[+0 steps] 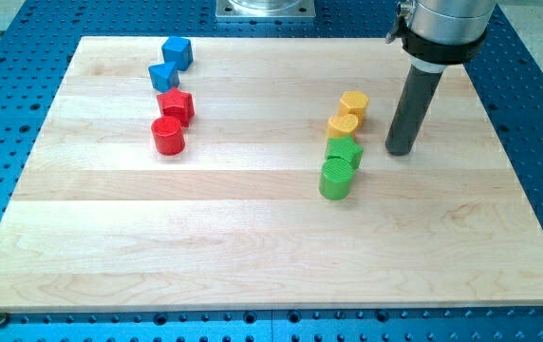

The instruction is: Move the green blocks to the bottom right corner

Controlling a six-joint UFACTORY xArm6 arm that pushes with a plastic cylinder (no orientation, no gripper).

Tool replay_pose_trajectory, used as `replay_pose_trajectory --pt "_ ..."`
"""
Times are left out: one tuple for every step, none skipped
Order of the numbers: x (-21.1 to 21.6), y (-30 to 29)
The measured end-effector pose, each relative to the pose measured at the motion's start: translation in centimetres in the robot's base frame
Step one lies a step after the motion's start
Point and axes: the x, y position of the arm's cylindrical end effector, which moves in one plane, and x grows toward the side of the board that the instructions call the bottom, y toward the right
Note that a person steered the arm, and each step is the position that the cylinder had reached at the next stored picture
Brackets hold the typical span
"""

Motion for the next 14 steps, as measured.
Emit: replay_pose_trajectory --pt "0.0 0.0" --pt "0.0 0.1" --pt "1.4 0.4" --pt "11.5 -3.7" --pt "17.0 -8.9" --pt "10.4 -15.3" --pt "4.6 -14.9" --pt "8.4 -5.9" --pt "8.3 -3.4" --pt "5.7 -2.7" --pt "5.6 1.5" --pt "12.9 4.1" --pt "10.0 4.1" --pt "9.4 -5.6"
